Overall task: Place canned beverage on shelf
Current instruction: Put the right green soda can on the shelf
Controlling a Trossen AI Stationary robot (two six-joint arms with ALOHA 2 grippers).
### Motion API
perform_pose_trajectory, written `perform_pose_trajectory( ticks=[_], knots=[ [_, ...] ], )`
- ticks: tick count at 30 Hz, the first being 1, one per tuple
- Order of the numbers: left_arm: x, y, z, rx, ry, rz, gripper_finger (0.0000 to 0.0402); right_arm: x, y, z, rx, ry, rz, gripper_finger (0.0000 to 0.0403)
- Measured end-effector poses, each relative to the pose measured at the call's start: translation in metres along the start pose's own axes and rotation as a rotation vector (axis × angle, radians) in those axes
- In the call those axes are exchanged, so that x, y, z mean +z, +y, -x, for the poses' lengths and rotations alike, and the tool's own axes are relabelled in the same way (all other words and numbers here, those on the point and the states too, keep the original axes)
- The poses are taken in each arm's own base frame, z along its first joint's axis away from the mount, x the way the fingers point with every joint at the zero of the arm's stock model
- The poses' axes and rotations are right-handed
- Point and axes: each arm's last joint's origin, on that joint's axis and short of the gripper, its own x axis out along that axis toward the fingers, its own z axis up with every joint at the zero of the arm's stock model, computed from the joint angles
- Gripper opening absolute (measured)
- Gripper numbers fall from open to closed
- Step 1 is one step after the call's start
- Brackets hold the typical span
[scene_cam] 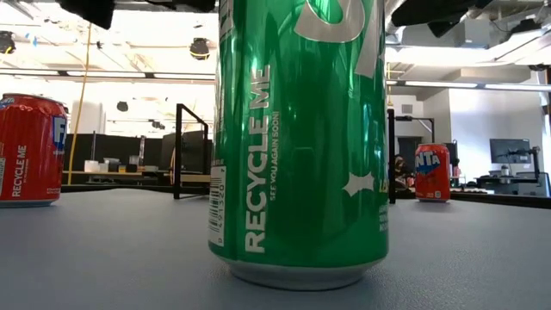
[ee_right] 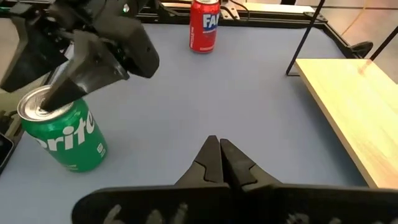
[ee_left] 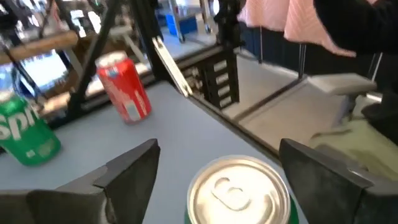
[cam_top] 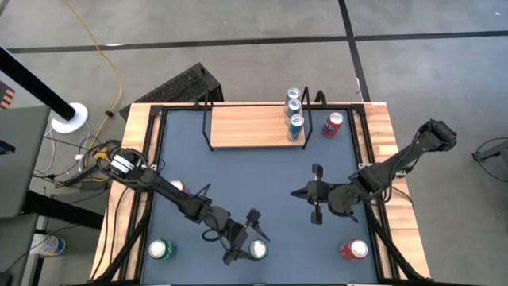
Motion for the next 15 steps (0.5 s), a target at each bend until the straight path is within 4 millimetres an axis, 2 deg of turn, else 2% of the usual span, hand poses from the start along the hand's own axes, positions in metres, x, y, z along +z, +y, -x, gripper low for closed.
perform_pose_trajectory(
  ticks=[3,6,10,15],
  knots=[
    [0.001,-0.004,-0.005,-0.017,0.089,0.031,0.0357,0.000,0.000,0.000,0.002,0.000,-0.003,0.0000],
    [0.001,-0.007,-0.007,0.043,0.179,0.041,0.0369,0.000,0.000,0.000,0.001,0.000,-0.003,0.0000],
    [0.001,-0.006,-0.007,0.071,0.198,0.044,0.0373,0.000,0.000,0.000,0.001,-0.003,-0.010,0.0000],
    [-0.010,-0.006,-0.010,0.074,0.233,0.063,0.0373,0.001,0.000,0.000,0.002,-0.008,-0.030,0.0000]
  ],
)
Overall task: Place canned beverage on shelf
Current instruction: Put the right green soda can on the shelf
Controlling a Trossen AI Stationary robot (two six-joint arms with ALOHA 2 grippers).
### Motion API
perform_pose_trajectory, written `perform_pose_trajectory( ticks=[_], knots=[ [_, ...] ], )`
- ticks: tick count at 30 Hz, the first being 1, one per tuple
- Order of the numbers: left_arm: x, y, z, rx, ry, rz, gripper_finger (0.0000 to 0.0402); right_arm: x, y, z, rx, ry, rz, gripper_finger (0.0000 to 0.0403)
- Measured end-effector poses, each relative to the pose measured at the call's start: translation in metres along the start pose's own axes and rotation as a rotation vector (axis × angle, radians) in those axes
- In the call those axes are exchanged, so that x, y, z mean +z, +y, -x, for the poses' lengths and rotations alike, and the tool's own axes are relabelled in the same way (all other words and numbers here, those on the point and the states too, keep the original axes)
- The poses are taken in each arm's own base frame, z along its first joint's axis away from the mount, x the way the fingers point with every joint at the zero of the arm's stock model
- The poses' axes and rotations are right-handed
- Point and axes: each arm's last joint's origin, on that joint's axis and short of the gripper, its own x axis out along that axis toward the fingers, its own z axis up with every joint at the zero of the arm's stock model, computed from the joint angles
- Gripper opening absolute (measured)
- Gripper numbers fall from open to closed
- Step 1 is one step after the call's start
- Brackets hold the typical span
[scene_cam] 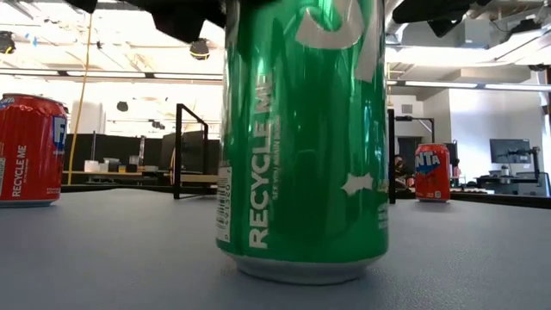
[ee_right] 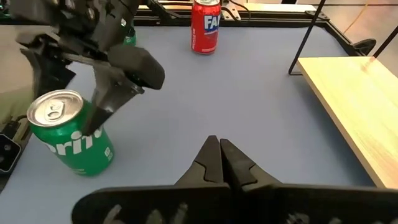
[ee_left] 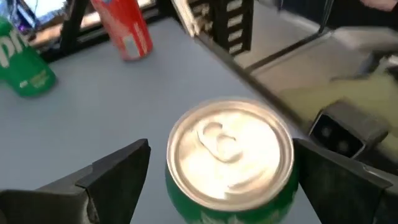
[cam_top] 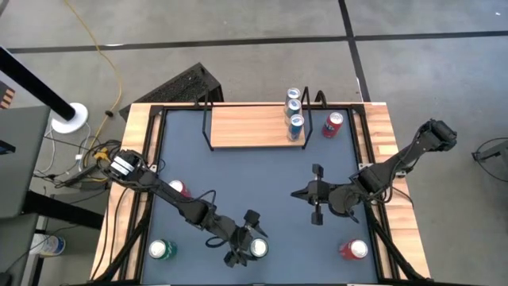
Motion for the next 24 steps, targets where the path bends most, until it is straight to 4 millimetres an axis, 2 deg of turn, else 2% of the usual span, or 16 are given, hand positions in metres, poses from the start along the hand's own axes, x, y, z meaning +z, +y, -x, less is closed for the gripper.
perform_pose_trajectory(
  ticks=[4,7,11,18,24],
  knots=[
    [-0.014,0.001,-0.007,0.002,0.048,0.035,0.0373,0.001,0.000,0.000,0.001,-0.008,-0.005,0.0000],
    [-0.018,0.003,-0.010,-0.004,0.040,0.056,0.0372,0.001,0.001,-0.001,0.001,-0.009,-0.006,0.0000],
    [-0.015,0.003,-0.011,-0.012,0.022,0.055,0.0356,0.000,0.001,-0.002,-0.004,-0.006,-0.003,0.0000],
    [-0.012,0.003,-0.011,-0.049,-0.009,0.068,0.0280,0.001,0.000,-0.003,-0.013,-0.012,-0.010,0.0000],
    [-0.005,0.004,-0.008,-0.016,-0.052,0.070,0.0280,0.001,0.000,-0.003,-0.012,-0.010,-0.009,0.0000]
  ],
)
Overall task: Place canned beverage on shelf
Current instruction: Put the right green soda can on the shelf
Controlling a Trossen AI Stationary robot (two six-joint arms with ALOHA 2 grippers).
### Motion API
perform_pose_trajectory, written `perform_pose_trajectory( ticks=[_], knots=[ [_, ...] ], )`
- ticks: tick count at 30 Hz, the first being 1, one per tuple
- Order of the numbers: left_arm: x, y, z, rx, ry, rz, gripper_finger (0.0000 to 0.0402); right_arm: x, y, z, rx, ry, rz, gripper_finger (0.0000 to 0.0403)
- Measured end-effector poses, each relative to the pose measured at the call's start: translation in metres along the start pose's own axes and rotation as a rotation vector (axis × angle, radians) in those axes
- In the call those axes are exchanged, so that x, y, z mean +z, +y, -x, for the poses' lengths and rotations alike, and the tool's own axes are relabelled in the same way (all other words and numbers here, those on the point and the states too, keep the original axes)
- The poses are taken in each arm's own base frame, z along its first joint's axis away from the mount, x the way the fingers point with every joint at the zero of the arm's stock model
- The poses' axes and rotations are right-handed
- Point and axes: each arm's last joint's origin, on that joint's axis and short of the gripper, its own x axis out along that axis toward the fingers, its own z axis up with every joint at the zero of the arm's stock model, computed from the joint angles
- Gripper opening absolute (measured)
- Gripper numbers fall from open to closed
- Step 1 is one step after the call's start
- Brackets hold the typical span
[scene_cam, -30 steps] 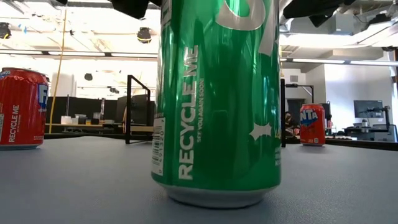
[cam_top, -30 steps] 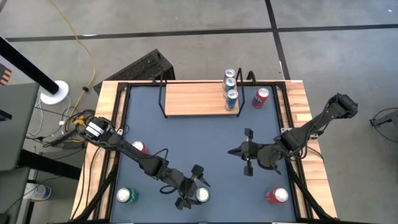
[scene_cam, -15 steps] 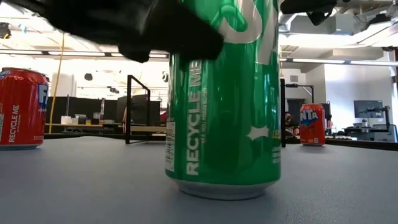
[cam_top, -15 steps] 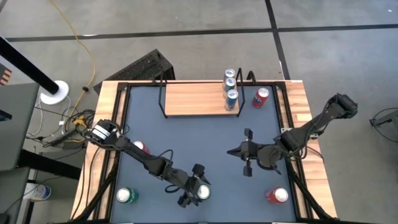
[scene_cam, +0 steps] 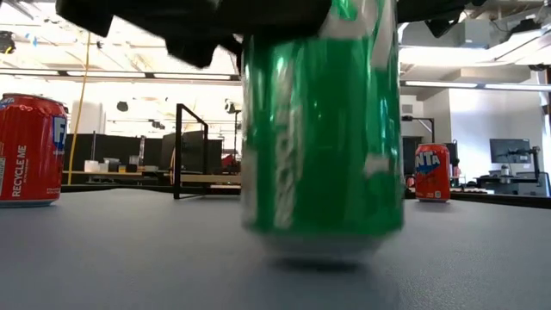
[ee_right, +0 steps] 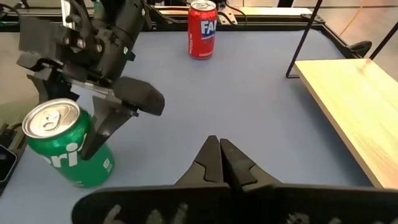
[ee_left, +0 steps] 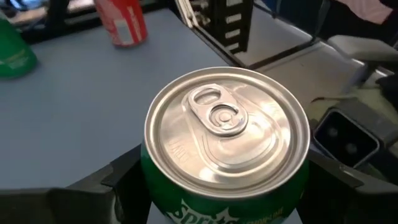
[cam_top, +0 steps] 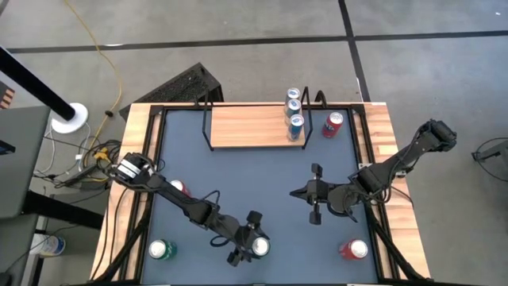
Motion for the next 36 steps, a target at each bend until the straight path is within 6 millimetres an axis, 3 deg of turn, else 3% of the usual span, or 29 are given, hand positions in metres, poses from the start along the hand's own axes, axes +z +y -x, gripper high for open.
perform_pose_trajectory(
  ticks=[5,9,14,18,24,36],
  knots=[
    [0.033,0.011,0.021,0.074,-0.089,-0.045,0.0280,0.004,-0.008,-0.005,-0.024,-0.011,-0.035,0.0000],
    [0.065,0.040,0.050,0.140,-0.163,-0.079,0.0280,0.014,-0.028,-0.017,-0.034,-0.037,-0.047,0.0000],
    [0.106,0.086,0.122,0.269,-0.180,-0.103,0.0280,0.037,-0.071,-0.024,0.003,-0.154,0.013,0.0000],
    [0.127,0.111,0.184,0.355,-0.219,-0.103,0.0280,0.051,-0.104,-0.022,0.066,-0.254,0.041,0.0000],
    [0.126,0.135,0.240,0.440,-0.154,-0.130,0.0280,0.054,-0.132,-0.020,0.021,-0.274,0.094,0.0000],
    [0.094,0.196,0.297,0.519,-0.027,-0.083,0.0285,0.047,-0.166,-0.015,0.034,-0.242,0.255,0.0000]
  ],
)
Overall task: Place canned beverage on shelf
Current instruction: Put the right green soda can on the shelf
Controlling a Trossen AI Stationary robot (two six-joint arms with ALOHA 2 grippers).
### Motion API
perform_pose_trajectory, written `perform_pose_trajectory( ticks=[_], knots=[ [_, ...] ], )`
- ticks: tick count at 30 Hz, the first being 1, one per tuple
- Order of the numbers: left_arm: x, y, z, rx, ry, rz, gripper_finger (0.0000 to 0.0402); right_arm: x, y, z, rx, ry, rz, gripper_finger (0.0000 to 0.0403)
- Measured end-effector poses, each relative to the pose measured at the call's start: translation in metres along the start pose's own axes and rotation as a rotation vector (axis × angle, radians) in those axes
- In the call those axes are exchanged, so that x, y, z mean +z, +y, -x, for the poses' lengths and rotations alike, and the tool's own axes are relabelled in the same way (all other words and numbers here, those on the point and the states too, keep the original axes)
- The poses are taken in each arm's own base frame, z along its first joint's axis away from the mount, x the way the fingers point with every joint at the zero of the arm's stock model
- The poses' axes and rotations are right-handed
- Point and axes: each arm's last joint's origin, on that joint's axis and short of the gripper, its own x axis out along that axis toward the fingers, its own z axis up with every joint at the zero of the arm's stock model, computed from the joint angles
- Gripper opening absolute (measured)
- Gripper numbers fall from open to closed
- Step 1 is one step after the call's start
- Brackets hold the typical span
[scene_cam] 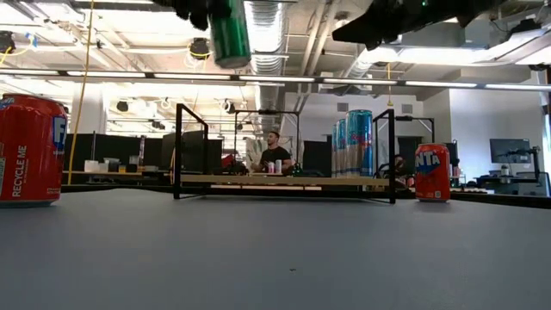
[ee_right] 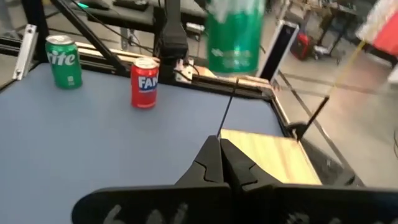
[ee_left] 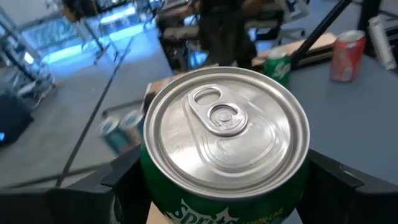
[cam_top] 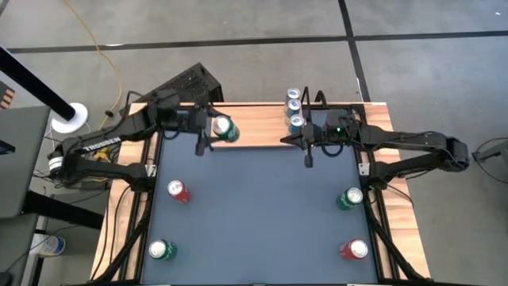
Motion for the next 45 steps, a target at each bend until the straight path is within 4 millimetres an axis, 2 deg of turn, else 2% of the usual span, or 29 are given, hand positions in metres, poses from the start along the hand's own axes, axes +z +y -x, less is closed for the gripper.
perform_pose_trajectory(
  ticks=[4,9,16,21,24,27,31,33,36,40,45],
  knots=[
    [-0.005,0.012,0.009,-0.002,-0.004,0.034,0.0289,-0.003,-0.016,0.004,-0.004,-0.024,0.042,0.0000],
    [-0.012,0.017,0.010,0.020,0.030,0.019,0.0290,-0.007,-0.044,0.014,-0.069,-0.059,0.073,0.0000],
    [-0.020,0.029,0.009,0.157,-0.027,-0.055,0.0291,0.000,-0.079,0.059,-0.233,-0.159,0.071,0.0000],
    [-0.028,0.041,0.015,0.233,-0.056,-0.054,0.0292,0.004,-0.084,0.072,-0.228,-0.217,0.027,0.0000],
    [-0.032,0.048,0.019,0.272,-0.056,-0.012,0.0292,0.007,-0.089,0.074,-0.253,-0.269,-0.036,0.0000],
    [-0.029,0.055,0.025,0.325,-0.101,0.016,0.0292,0.012,-0.093,0.074,-0.261,-0.335,-0.081,0.0000],
    [-0.027,0.055,0.026,0.306,-0.125,0.011,0.0293,0.009,-0.094,0.072,-0.251,-0.321,-0.088,0.0000],
    [-0.030,0.050,0.017,0.227,-0.112,-0.030,0.0293,0.008,-0.092,0.071,-0.201,-0.305,-0.046,0.0000],
    [-0.033,0.043,-0.008,0.133,-0.136,-0.085,0.0293,0.005,-0.086,0.068,-0.076,-0.285,-0.021,0.0000],
    [-0.034,0.039,-0.041,0.132,-0.181,0.009,0.0293,0.008,-0.081,0.069,-0.018,-0.302,-0.045,0.0000],
    [-0.047,0.050,-0.081,0.164,-0.098,0.113,0.0293,0.013,-0.073,0.079,-0.010,-0.306,-0.073,0.0000]
  ],
)
